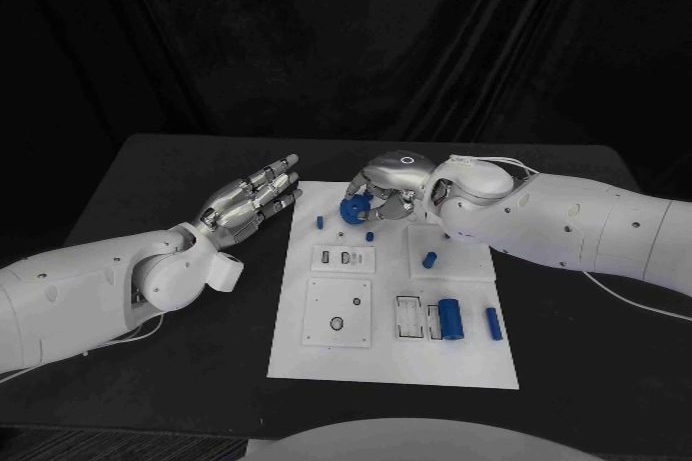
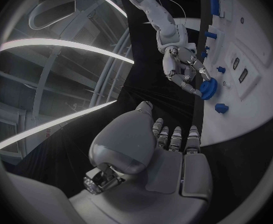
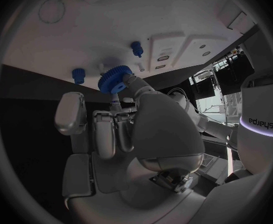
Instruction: Assemble the parts on the task board
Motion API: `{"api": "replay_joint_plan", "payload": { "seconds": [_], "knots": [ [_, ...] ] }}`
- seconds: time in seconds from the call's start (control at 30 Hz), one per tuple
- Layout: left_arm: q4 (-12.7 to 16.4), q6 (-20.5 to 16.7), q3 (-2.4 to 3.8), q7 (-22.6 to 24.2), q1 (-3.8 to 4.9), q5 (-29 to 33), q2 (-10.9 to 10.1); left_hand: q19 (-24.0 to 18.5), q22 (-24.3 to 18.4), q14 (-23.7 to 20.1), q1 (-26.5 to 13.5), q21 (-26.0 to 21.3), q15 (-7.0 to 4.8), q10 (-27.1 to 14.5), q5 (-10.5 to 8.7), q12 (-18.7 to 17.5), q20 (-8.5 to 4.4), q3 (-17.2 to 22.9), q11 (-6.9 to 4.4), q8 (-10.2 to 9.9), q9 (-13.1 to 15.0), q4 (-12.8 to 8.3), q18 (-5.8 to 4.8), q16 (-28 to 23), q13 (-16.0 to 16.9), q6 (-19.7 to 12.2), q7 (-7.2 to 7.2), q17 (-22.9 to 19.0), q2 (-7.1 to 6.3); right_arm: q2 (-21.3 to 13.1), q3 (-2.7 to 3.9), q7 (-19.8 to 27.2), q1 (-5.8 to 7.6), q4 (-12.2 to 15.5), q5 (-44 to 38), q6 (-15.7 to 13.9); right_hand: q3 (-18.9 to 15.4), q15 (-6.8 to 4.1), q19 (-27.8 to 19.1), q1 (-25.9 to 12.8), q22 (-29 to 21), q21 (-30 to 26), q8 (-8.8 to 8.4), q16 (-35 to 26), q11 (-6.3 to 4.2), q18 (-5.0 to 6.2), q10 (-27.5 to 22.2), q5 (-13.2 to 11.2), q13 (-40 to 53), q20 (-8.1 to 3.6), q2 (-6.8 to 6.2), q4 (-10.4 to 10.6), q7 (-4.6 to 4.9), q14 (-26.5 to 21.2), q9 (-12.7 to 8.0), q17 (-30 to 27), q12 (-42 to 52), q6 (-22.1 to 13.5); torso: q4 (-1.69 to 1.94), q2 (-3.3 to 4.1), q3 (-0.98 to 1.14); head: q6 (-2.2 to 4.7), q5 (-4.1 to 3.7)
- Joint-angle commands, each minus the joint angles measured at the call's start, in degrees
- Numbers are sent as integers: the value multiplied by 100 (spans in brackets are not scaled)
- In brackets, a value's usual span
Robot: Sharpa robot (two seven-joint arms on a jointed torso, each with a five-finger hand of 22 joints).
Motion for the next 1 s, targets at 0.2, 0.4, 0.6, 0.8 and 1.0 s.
{"api": "replay_joint_plan", "payload": {
  "seconds": [0.2,0.4,0.6,0.8,1.0],
  "knots": [
    [-1,90,4,45,-3,-23,9,-6,-9,-2,57,-33,31,2,32,-37,54,34,39,33,5,13,86,-21,-9,0,36,-7,-13,-17,4,-262,14,-70,9,156,13,40,-4,-38,470,-42,14,15,33,17,608,17,1509,7,3,42,19,605,530,1510,15,27,-6,-3,7,-31,16],
    [-3,95,4,39,-3,-23,13,-6,-9,-2,57,-33,31,2,32,-37,54,34,39,33,5,13,86,-21,-9,0,36,-7,-13,-11,4,-347,14,-116,9,266,31,49,-16,-37,464,-67,-10,15,42,21,608,21,1509,14,10,45,29,605,532,1510,15,2,9,4,9,-33,4],
    [-5,102,4,32,-3,-23,15,-6,-9,-2,59,-33,35,2,34,-37,57,44,42,34,5,12,86,-21,-9,2,39,-7,-15,-4,4,-423,13,-149,9,347,55,61,-45,-34,447,-124,-49,15,55,31,608,42,1509,24,6,44,43,605,531,1510,15,-39,14,4,4,-40,5],
    [-9,109,4,23,-3,-23,17,-6,-9,-2,60,-33,37,2,35,-37,58,47,43,34,5,12,87,-21,-9,3,40,-7,-16,-2,3,-459,13,-161,9,416,68,70,-67,-43,433,-169,-83,15,66,40,608,50,1509,32,-2,48,55,605,528,1510,15,-77,18,-1,1,-54,3],
    [-14,118,4,15,-4,-23,24,-6,-9,-2,60,-33,37,2,35,-37,58,47,43,34,5,12,87,-21,-9,3,40,-7,-16,3,3,-500,12,-164,9,497,123,94,-113,-107,415,-281,-316,15,91,59,608,-76,1509,64,-50,91,78,605,437,1510,15,-346,14,-3,2,-67,7]
  ]
}}
